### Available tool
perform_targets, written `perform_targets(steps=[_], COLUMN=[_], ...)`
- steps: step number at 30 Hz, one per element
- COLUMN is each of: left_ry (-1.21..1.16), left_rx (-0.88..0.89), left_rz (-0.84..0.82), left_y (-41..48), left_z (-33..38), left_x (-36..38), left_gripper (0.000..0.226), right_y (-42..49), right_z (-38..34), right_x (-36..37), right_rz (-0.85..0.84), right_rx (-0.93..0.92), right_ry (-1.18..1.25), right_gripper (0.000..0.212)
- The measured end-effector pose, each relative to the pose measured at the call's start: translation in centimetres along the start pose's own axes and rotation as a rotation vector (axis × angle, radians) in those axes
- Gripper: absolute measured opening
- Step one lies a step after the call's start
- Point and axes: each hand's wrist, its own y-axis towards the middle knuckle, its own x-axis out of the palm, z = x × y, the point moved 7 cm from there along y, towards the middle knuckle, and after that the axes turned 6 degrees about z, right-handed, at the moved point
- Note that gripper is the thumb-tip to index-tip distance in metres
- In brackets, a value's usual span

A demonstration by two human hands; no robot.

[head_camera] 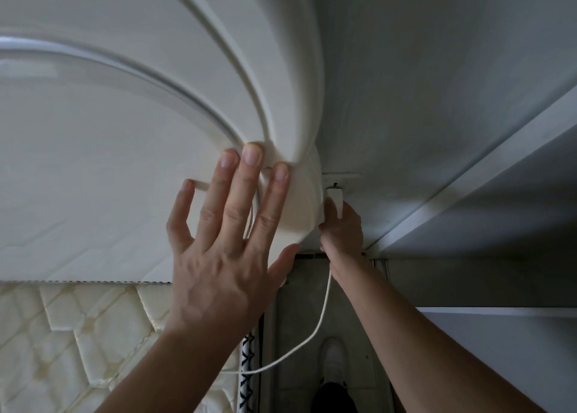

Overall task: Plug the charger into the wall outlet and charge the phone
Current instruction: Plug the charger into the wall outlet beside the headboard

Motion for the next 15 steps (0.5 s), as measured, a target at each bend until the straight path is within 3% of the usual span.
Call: perform_targets(steps=[6, 10, 15], left_ry=[0.002, -0.007, 0.002], left_rx=[0.001, -0.030, -0.045], left_rz=[-0.002, -0.001, -0.004], left_y=[-0.1, 0.1, -0.1], left_z=[-0.1, 0.2, 0.3], left_x=[-0.1, 0.1, 0.2], left_gripper=[0.092, 0.089, 0.093], right_y=[0.7, 1.0, 0.7], right_z=[-0.3, -0.2, -0.6], right_x=[-0.5, 0.0, -0.7], right_rz=[-0.014, -0.025, -0.087], right_rx=[0.067, 0.228, 0.208], right_ry=[-0.024, 0.002, -0.027], right_gripper=[0.031, 0.038, 0.039])
